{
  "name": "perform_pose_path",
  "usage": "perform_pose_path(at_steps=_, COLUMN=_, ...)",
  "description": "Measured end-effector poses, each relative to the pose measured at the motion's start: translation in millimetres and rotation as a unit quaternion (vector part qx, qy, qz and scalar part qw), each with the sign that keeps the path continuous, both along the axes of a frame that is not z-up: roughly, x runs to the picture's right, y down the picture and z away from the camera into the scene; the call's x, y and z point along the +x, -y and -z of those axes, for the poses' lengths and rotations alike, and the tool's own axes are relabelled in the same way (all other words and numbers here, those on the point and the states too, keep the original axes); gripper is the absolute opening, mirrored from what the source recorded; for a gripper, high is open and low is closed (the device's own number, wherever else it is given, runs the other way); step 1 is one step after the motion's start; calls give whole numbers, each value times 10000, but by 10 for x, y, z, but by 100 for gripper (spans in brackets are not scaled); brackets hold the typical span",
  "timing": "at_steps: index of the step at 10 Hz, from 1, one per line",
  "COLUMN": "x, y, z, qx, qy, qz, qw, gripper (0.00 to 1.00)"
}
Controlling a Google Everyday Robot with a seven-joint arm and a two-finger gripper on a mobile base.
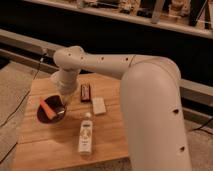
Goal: Pick up the ceramic bowl
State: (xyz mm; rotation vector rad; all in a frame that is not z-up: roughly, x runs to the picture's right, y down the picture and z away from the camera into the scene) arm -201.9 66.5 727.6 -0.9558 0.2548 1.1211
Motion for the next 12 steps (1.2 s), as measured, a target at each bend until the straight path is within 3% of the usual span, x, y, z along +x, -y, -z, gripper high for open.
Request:
perform_pose_path(at_steps=6, x=21, y=146, z=194, qx=-35, qy=240, qz=-121, qw=9996, gripper=0)
perform_pose_path(at_steps=12, x=32, y=177, z=193, qx=3, qy=314, qz=-207, qw=9993, gripper=0)
